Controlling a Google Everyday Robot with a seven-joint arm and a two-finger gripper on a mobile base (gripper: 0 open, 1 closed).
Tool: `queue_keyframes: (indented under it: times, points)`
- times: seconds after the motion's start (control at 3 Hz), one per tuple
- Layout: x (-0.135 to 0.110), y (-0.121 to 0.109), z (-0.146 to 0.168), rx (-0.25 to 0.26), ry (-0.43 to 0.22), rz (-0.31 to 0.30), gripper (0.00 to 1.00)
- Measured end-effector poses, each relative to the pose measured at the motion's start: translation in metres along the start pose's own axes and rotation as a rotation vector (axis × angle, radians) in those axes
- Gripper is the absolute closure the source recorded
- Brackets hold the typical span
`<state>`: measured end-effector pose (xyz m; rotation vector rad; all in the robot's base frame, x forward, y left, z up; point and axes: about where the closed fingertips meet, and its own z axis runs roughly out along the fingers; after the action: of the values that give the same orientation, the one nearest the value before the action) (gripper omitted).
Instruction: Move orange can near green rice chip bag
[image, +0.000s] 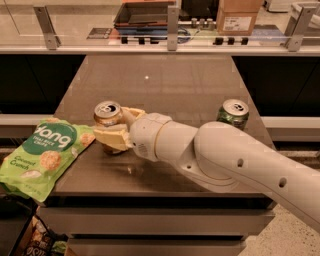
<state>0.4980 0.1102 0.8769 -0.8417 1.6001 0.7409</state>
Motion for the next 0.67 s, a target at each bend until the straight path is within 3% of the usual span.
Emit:
queue_keyframes:
  times: [0.33,0.67]
  points:
    - [-0.0005,0.0002,0.0,0.0,0.001,0.0,1.0]
    - [-0.0006,0.0003,0.0,0.0,0.001,0.0,0.82]
